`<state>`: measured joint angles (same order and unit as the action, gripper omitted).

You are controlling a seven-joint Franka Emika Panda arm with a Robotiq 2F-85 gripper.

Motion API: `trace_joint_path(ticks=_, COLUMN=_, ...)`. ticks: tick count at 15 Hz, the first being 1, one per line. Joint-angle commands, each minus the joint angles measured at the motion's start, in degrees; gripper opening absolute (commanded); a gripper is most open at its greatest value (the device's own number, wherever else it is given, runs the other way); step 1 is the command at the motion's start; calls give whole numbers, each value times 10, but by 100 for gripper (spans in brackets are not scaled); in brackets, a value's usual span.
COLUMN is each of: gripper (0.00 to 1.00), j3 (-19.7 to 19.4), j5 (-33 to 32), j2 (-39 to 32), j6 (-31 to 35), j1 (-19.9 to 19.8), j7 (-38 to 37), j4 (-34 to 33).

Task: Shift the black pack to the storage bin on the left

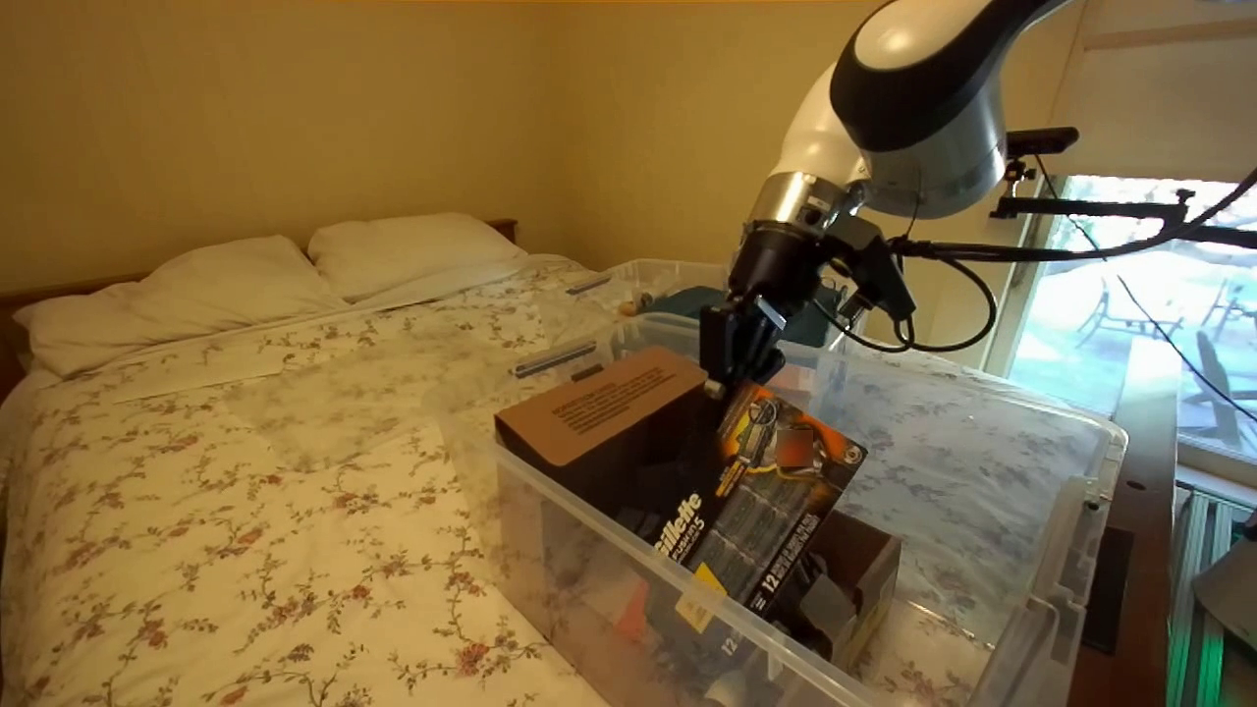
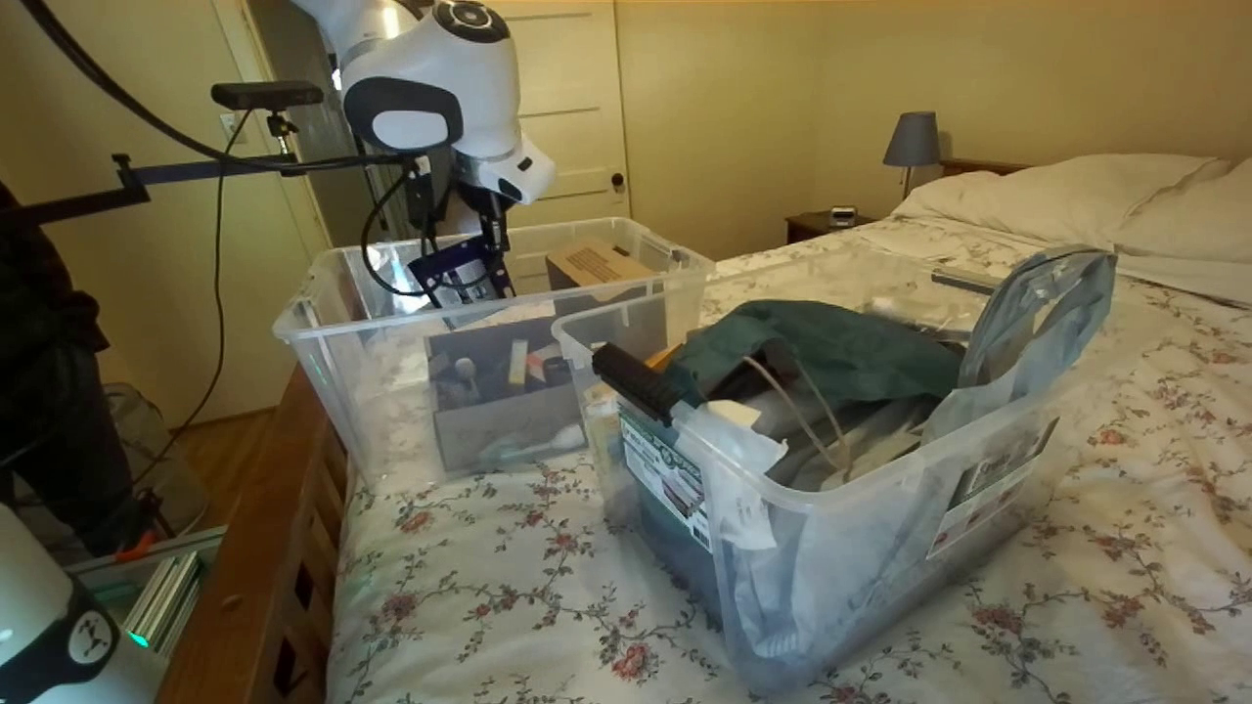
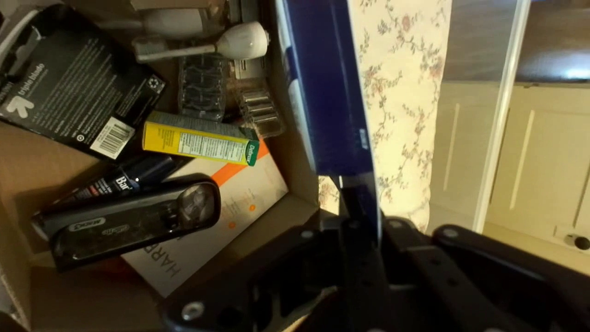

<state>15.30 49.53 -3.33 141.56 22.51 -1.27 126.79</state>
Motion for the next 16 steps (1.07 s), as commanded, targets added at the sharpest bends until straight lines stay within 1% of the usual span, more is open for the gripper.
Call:
trace_joint_path(ticks=1, gripper=32, j3=10, j5=2, j2=-35, j6=-41, j1=-23, j7=14, j4=-39)
trace_joint_path(ticks=4, gripper=55, j3=7, j5=-11, j2=-37, j6=-57, j1=-32, j7=-8, j4=-42)
trace_joint_path(ticks=5, gripper=60, j3=6, j5=-17, j2=-35, j6=-53, j1=-33, j7=-13, j4=-40)
trace_joint_path(ticks=7, gripper=75, j3=5, j5=-39, j2=-13, j6=-10, j1=-33, j7=-26, j4=-25)
trace_joint_path(ticks=10, gripper=95, j3=-1, j5=-71, j2=56, j6=61, j1=-42, j7=-51, j4=13)
trace_joint_path(ticks=11, gripper=99, j3=-4, j5=-75, j2=77, j6=77, j1=-47, j7=-52, j4=16)
trace_joint_path(ticks=12, gripper=100, j3=-7, j5=-97, j2=93, j6=93, j1=-53, j7=-66, j4=18)
trace_joint_path(ticks=13, gripper=100, j3=-11, j5=-126, j2=105, j6=107, j1=-62, j7=-80, j4=19)
trace_joint_path(ticks=16, gripper=100, j3=-30, j5=-242, j2=117, j6=128, j1=-105, j7=-122, j4=2)
